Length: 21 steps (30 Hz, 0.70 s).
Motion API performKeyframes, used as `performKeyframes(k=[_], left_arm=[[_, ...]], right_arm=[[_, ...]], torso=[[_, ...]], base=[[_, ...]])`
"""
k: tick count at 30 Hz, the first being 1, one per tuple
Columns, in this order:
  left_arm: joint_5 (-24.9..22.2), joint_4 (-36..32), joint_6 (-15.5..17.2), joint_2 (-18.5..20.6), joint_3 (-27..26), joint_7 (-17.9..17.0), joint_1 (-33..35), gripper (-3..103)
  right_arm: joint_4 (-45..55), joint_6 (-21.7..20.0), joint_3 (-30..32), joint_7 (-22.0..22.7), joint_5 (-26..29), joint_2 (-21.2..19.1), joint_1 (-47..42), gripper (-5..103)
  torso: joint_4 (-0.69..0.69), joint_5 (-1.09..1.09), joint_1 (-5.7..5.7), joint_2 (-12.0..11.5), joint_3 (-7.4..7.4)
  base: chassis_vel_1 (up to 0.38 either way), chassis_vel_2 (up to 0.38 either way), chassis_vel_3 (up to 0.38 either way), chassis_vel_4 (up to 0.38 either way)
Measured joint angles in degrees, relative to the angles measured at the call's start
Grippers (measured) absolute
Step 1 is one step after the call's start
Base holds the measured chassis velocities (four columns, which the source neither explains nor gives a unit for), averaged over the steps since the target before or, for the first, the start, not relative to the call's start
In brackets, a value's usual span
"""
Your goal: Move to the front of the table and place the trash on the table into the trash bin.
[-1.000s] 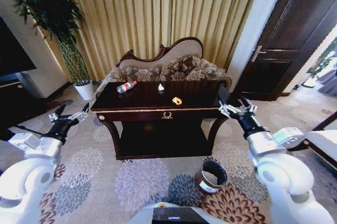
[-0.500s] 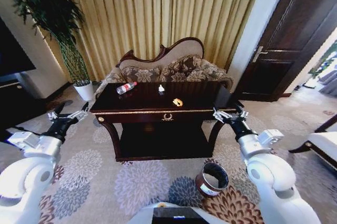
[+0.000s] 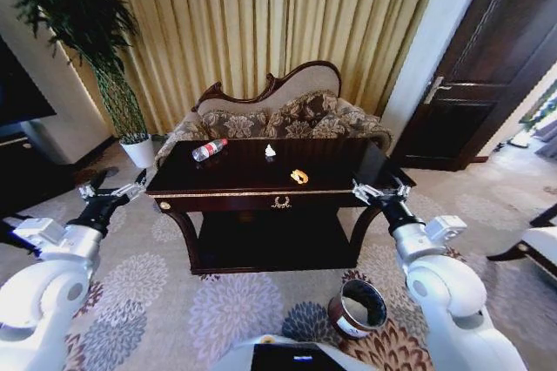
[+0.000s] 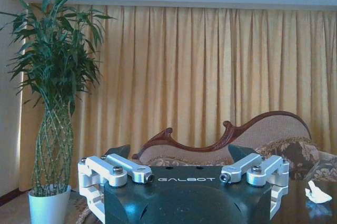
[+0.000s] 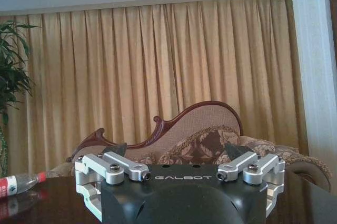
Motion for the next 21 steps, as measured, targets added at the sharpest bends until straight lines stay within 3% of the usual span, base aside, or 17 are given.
performKeyframes(k=[15,21], left_arm=[[0.10,-0.43,-0.03,-0.15,0.11,0.04,0.19,100],[0.12,-0.40,-0.04,-0.33,0.18,0.05,0.11,100]], right_arm=[[-0.57,0.37,0.29,0.00,0.05,0.04,0.35,100],[1.05,2.86,-1.14,0.00,-2.90,-0.08,-0.58,100]], torso=[[0.01,0.00,0.00,0.00,0.00],[0.00,0.01,0.02,-0.02,0.01]], base=[[-0.102,0.111,0.095,-0.105],[-0.118,0.100,0.110,-0.103]])
